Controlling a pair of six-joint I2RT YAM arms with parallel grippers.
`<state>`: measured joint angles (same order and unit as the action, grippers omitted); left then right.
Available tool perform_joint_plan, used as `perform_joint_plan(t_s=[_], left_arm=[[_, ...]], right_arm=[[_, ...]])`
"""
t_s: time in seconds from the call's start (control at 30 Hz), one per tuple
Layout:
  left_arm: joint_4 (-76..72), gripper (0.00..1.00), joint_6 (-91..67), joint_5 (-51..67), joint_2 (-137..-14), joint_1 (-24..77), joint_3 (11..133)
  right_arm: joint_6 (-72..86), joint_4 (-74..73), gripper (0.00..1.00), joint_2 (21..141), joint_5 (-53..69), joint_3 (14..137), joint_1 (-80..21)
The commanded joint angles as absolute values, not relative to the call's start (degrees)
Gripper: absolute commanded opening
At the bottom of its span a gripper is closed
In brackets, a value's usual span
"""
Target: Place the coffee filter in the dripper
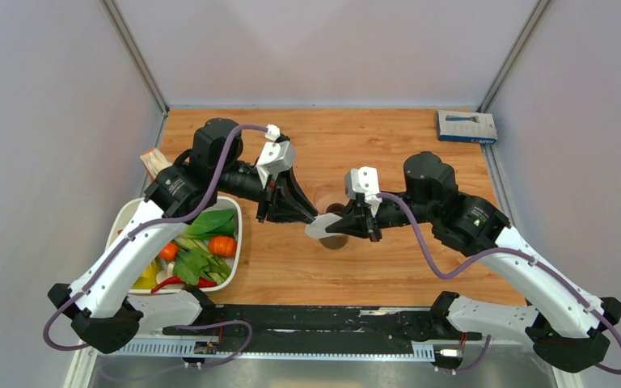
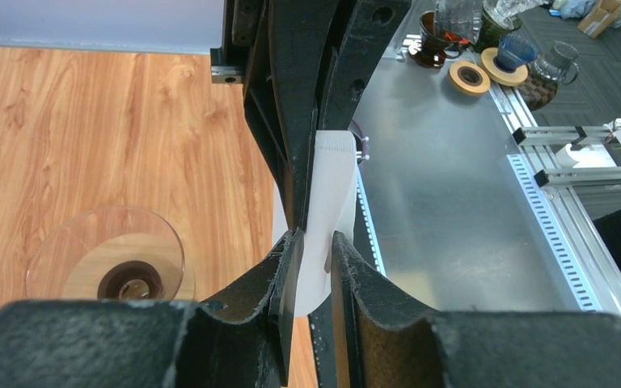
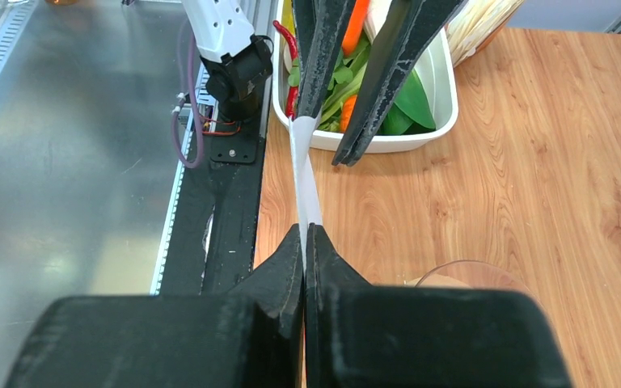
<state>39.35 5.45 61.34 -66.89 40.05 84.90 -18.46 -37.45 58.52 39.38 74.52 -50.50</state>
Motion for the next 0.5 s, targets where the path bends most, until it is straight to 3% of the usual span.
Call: perform_joint_plan(t_s=[0.0, 0.47], left_arm=[[37.43, 0.3, 5.29, 61.07, -65.4, 40.39, 84.22], [36.27, 0.35, 5.88, 57.29, -64.54, 40.78, 80.96]], right_arm=[[-16.83, -35.89, 0.0, 58.45, 38.77, 77.17, -50.64], [-16.62, -33.75, 0.0, 57.95, 40.36, 77.16, -50.73]])
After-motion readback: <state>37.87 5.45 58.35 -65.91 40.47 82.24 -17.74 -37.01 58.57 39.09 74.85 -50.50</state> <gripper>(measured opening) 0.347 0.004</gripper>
